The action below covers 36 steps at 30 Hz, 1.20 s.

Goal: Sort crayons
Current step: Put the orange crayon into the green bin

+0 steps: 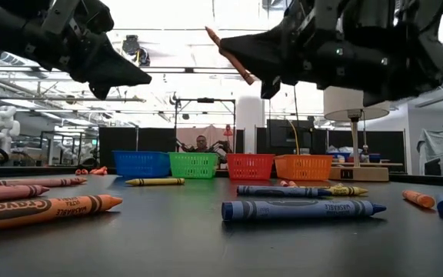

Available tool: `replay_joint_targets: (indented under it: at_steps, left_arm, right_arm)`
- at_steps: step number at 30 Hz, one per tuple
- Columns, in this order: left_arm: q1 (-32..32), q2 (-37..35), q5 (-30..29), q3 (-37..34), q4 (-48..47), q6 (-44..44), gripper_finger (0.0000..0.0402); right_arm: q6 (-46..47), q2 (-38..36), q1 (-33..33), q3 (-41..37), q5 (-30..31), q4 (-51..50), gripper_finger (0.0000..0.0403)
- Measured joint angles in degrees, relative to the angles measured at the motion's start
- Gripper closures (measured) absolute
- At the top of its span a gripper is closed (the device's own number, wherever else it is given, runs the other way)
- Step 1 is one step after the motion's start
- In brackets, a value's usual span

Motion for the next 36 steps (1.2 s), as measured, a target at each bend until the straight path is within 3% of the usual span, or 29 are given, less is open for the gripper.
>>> replay_joint_targets:
  at_steps: [4,17,24,36]
  left_arm:
    - [0.0,0.0,0.0,0.0,0.0,0.0,0.0401]
    - [0.0,0.0,0.0,0.0,0.0,0.0,0.0401]
    - [0.0,0.0,0.0,0.0,-0.1,0.0,0.0401]
    - [0.0,0.0,0.0,0.0,-0.1,-0.2,0.0401]
  right_arm:
    - [-0.4,2.4,-0.6,0.0,2.3,7.4,0.0403]
    - [-1.2,2.7,-2.1,0.1,3.1,7.5,0.0403]
    - [-8.0,2.7,-2.2,0.1,-1.2,7.5,0.0401]
    - [-20.4,2.7,-2.3,0.1,-3.6,7.0,0.0400]
